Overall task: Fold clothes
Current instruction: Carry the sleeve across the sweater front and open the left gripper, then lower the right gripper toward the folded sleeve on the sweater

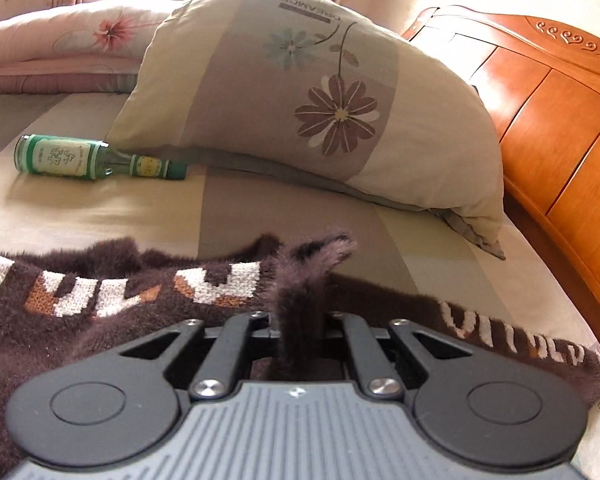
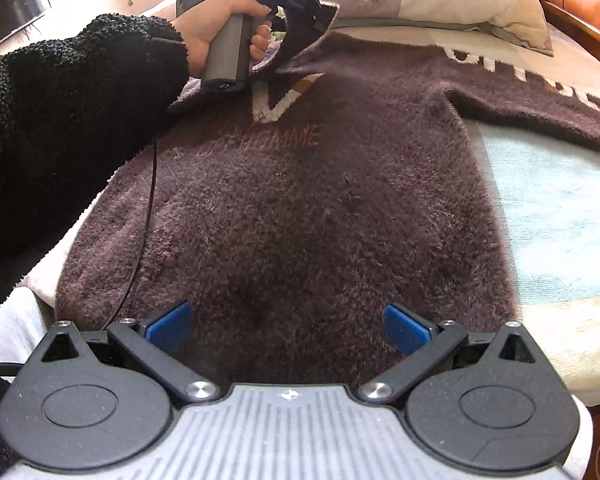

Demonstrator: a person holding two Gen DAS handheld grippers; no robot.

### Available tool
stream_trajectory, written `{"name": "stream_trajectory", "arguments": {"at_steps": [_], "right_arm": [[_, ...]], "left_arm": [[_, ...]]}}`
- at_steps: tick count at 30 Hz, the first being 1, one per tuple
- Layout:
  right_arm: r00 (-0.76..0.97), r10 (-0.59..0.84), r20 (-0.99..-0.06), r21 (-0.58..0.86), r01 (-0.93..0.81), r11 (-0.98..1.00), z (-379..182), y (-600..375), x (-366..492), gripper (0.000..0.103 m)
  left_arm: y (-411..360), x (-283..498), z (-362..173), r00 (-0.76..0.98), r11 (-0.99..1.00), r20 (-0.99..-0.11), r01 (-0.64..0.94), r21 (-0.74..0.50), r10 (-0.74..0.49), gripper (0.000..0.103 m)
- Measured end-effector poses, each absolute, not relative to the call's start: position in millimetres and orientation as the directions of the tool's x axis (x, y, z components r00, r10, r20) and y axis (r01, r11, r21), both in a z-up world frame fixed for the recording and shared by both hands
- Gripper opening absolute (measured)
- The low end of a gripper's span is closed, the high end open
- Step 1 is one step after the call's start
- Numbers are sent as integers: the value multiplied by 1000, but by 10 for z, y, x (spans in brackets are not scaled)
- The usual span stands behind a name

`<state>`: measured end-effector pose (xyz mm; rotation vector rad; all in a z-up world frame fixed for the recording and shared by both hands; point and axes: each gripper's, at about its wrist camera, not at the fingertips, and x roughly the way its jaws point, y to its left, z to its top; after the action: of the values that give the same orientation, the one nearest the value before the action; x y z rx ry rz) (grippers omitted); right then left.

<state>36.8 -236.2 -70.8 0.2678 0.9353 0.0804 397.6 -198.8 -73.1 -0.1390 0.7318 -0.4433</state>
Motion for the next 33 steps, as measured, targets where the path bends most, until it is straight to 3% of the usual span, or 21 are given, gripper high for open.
{"name": "stream_trajectory", "arguments": {"at_steps": [10,17,22,29,33], "right_arm": [[595,167,-786,260,73,963,-744,-2426,313,103],[599,161,-785,258,80,963,-740,-2443,287,103],[611,158,-776,253,73,965,-683,-2409,233,103],[603,177,-778,261,53,964,-700,-2330,326,103],[598,188,-779,265,42,963,-711,-2285,382,103]], "left_arm": [[-2065,4015,-815,669,905,-610,318,-283,-425,7],[-2226,3871,-768,555,829,-620,436,-350,-554,42],[-2183,3669,-501,520,771,-601,569,-287,-607,48],[-1147,3650,-336,629,848,-614,514,-130,-476,66],[-407,3795,-662,585,880,-663,375,-290,-468,66]]}}
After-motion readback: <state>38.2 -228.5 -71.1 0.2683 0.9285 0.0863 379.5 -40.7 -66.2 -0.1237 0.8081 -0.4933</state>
